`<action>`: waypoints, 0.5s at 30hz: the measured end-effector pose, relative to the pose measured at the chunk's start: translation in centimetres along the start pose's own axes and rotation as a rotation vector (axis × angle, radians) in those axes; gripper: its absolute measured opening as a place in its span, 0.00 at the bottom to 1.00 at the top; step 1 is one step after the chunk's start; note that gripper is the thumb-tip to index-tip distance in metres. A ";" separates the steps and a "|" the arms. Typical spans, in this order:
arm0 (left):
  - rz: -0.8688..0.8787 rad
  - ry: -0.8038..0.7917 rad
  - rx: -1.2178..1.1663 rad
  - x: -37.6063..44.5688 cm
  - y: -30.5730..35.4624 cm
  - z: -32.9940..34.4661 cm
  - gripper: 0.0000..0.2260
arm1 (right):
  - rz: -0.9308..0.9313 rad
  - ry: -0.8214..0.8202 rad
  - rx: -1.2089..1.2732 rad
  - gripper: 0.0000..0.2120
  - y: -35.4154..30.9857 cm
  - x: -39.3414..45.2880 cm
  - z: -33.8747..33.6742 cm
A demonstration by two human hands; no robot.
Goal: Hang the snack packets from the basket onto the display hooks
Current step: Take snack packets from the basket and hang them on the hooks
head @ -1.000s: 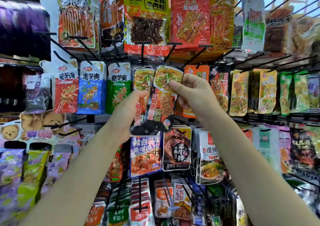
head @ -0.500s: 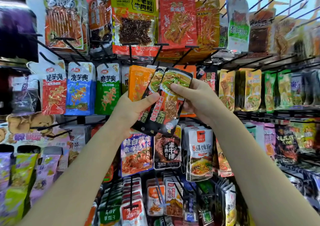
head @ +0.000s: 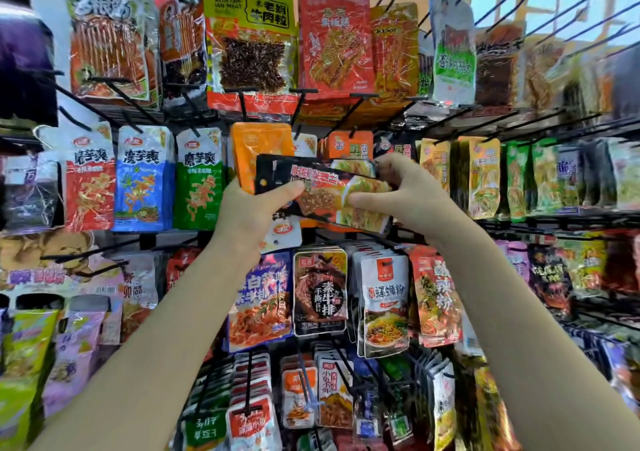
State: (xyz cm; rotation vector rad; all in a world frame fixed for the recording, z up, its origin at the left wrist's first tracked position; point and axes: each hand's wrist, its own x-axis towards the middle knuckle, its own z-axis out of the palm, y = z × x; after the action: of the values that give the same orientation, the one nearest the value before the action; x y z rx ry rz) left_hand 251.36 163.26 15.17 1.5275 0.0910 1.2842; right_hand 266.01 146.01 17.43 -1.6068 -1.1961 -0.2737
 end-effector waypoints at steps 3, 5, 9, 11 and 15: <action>0.063 -0.111 0.161 -0.1 0.6 1.4 0.14 | -0.226 -0.009 -0.154 0.32 -1.4 -0.6 -0.6; 0.081 -0.150 0.180 -0.5 1.2 2.6 0.14 | -0.239 -0.100 -0.194 0.27 -1.8 -0.6 -0.9; 0.066 -0.156 0.042 -0.8 1.1 4.3 0.18 | -0.255 -0.070 0.031 0.10 -0.8 -0.5 -1.2; 0.020 -0.193 -0.009 -0.6 0.7 4.8 0.28 | -0.241 0.020 0.168 0.11 0.0 -0.6 -1.3; -0.017 -0.190 -0.062 -0.9 -0.1 6.7 0.43 | -0.129 0.077 0.195 0.24 1.8 -0.4 -1.6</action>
State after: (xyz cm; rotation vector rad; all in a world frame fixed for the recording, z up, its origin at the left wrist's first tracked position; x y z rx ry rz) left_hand 255.96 158.37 15.68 1.5843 -0.0572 1.1123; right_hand 267.90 144.55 16.70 -1.3416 -1.2301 -0.2895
